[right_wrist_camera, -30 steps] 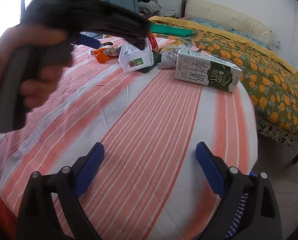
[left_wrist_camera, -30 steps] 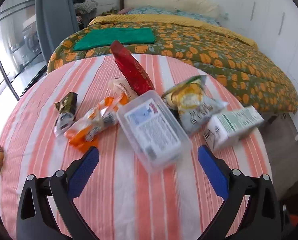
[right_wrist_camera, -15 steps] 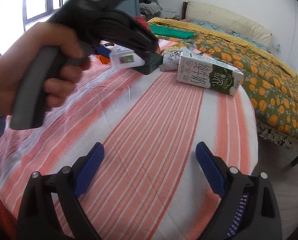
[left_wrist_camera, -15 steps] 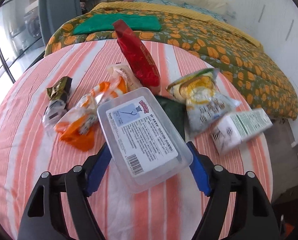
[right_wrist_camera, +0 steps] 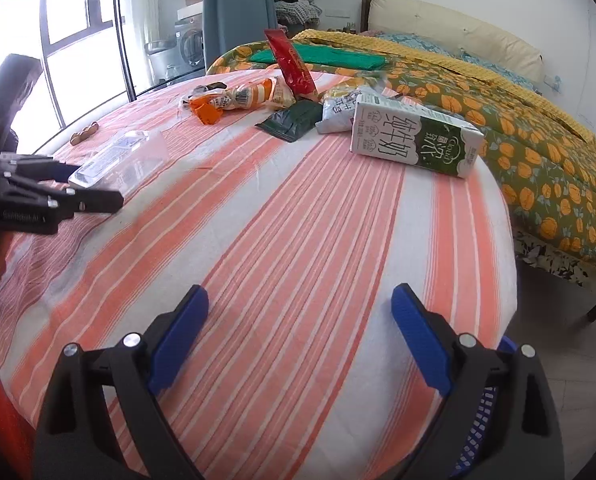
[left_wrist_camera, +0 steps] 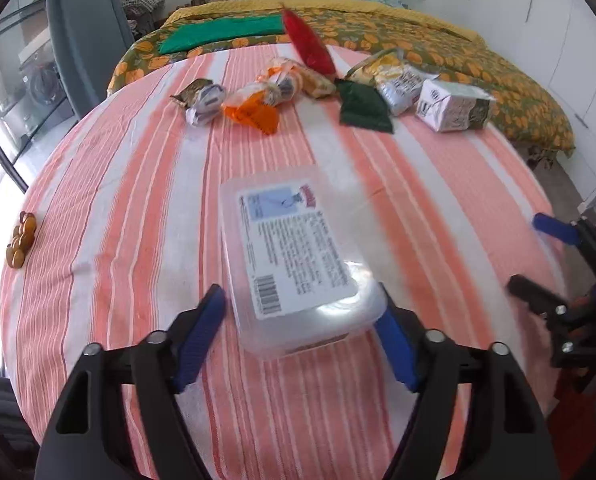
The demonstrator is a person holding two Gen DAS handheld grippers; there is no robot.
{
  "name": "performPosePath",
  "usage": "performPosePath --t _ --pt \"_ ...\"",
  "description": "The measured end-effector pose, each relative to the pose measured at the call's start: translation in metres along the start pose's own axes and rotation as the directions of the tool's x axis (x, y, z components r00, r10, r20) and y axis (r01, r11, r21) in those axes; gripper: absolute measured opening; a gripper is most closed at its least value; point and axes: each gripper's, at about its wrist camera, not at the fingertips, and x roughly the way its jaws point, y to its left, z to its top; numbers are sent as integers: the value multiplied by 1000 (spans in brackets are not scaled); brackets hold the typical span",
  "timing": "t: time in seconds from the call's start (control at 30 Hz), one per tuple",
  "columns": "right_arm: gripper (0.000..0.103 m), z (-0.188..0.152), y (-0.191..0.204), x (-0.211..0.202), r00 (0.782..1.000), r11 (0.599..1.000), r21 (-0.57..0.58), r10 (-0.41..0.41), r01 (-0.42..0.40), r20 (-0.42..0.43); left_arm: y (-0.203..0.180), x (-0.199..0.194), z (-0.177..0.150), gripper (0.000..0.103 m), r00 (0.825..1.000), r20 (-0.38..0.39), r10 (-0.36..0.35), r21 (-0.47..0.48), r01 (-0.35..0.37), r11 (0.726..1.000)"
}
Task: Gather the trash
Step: 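Lower the left gripper around the clear plastic box, then close the left gripper on the clear box while the right gripper grasps the white milk carton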
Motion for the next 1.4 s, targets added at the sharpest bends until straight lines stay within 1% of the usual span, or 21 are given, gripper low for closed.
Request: performPosePath --t 0.1,0.23,0.33,0.43,0.57,0.67,0.73,0.77,0.83,0.87,0.97,1.0,1.03,1.07,1.1,1.13,1.17,1.2,1.27,1.3,1.4 --pt "90 -2 -1 -2 1000 1000 8 0 0 -10 -1 3 -1 95 998 36 57 -4 -57 998" --pt "90 4 -15 -2 999 1000 20 -16 17 -37 8 5 0 98 999 32 35 -41 -34 999" --pt "90 21 -45 -2 999 998 58 -38 40 -36 8 6 0 98 999 31 36 -42 -35 998" --pt "90 51 -84 1 999 995 94 -38 39 -10 9 6 0 99 999 30 36 -45 -34 998" --pt "92 96 -138 19 999 984 174 41 -46 32 8 6 0 99 999 30 35 -46 -34 998" --pt "93 117 -160 41 996 972 218 89 -93 27 8 6 0 99 999 30 34 -48 -32 998" --pt "93 123 -162 50 991 967 219 130 -134 30 7 6 0 99 999 30 34 -48 -33 998" --pt "93 125 -159 58 981 958 212 195 -195 17 7 6 0 99 999 30 34 -48 -32 998" --pt "93 123 -147 62 964 946 190 266 -262 4 7 6 0 99 999 30 34 -48 -32 998" --pt "93 120 -136 60 945 933 164 326 -321 -7 7 6 0 99 999 30 34 -48 -32 998" --pt "93 104 -93 44 861 865 71 502 -497 -81 7 6 0 99 999 30 34 -48 -33 998" --pt "93 97 -78 35 820 827 36 562 -561 -113 7 6 0 99 999 30 34 -48 -33 998" --pt "93 97 -78 35 820 827 36 562 -561 -113 7 6 0 99 999 30 35 -48 -33 998" --pt "93 92 -67 25 792 799 -1 596 -601 -129 7 6 0 99 999 30 34 -48 -33 998" --pt "93 89 -54 4 807 803 -85 582 -590 -95 7 6 0 99 999 30 34 -48 -33 998" --pt "93 92 -55 -1 841 836 -95 537 -541 -65 7 7 0 99 999 30 34 -48 -33 998" --pt "93 100 -57 0 898 893 -87 439 -441 -36 7 7 0 99 999 30 34 -48 -33 998" --pt "93 100 -57 0 898 893 -87 439 -441 -36 7 7 0 99 999 30 35 -48 -33 998" --pt "93 110 -56 9 941 936 -100 334 -337 -46 8 7 0 99 999 30 34 -47 -32 998" --pt "93 114 -53 17 953 948 -101 296 -301 -60 8 7 0 99 999 30 34 -48 -32 998" --pt "92 123 -41 44 969 974 -42 218 -224 -120 8 7 0 99 999 30 33 -47 -32 998"
